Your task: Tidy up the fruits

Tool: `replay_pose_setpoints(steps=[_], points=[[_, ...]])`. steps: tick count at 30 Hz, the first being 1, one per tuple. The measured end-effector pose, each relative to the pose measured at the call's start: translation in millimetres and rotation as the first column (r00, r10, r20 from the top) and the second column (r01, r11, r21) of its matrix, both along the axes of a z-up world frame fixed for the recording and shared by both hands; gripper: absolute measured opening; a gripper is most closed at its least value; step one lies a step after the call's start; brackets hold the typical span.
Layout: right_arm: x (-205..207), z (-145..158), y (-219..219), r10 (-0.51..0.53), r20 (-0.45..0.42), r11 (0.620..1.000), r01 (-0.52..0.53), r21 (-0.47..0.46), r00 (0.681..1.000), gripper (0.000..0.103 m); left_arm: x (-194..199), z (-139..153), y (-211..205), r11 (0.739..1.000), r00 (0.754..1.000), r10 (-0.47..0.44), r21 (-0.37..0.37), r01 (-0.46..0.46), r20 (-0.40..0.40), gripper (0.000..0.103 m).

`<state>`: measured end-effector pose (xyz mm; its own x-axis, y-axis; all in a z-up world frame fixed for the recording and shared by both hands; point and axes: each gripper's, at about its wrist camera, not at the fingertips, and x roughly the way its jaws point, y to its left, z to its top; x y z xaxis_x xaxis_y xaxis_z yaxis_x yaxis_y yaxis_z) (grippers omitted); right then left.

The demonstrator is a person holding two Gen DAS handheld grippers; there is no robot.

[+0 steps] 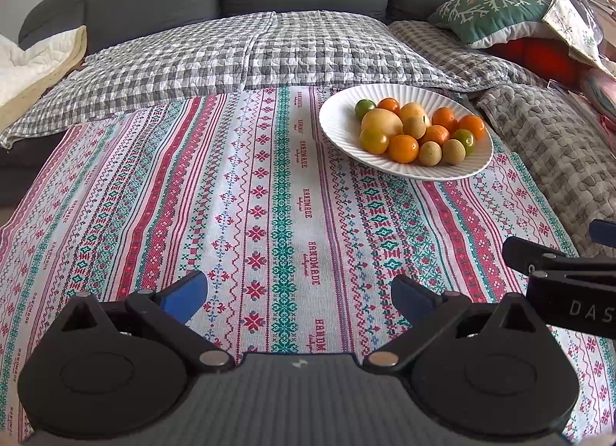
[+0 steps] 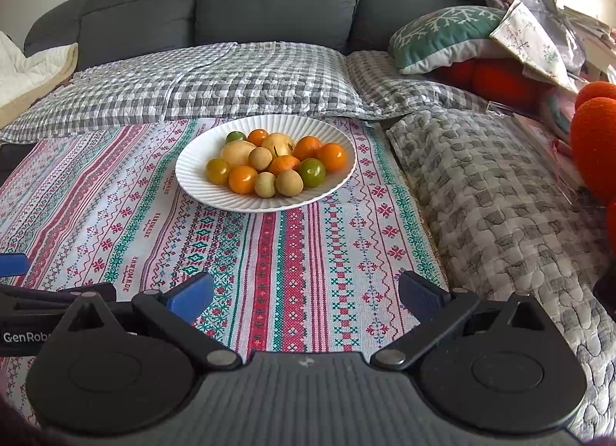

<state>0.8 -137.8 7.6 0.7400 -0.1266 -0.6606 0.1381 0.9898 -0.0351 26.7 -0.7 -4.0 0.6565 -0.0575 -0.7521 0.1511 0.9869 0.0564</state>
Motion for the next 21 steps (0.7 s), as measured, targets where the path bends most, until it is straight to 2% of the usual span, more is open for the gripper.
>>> replay_pose_setpoints(steps=[21], points=[[-0.7,0.2,-1.1,-0.002,0.003,1.000,0.002,-0.006,1.000,0.103,0.2,-2.5,0.4,1.000,1.000,-0.001,0.009,0.001,-0.003,0.099]])
